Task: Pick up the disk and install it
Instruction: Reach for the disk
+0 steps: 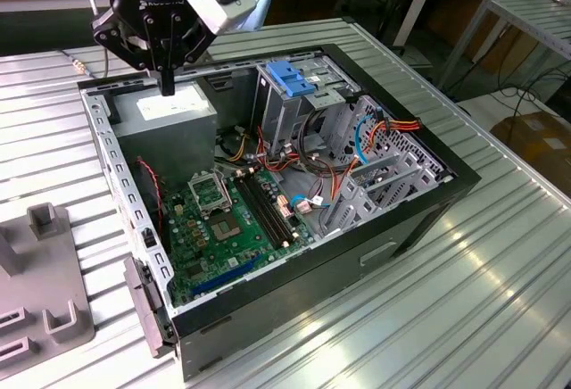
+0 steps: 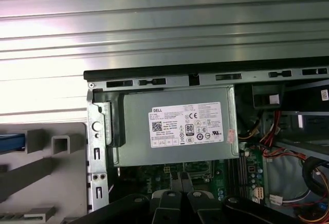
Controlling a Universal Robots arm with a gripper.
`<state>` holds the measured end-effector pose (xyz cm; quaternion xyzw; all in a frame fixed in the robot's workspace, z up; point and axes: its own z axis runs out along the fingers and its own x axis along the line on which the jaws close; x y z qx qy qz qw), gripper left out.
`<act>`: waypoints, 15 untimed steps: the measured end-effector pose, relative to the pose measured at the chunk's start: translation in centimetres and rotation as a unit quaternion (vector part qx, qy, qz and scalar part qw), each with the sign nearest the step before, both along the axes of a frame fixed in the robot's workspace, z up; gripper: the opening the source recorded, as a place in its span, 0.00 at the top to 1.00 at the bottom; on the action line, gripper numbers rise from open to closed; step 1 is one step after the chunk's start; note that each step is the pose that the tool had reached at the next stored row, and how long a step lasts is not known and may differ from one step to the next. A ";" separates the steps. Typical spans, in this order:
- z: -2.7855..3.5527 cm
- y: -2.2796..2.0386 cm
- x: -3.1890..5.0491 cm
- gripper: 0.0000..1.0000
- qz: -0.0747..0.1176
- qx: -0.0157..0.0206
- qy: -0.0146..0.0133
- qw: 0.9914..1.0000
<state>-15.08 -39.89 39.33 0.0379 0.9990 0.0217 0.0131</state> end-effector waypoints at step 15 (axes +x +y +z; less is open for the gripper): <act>0.00 0.00 -0.69 0.90 0.000 0.000 0.000 1.000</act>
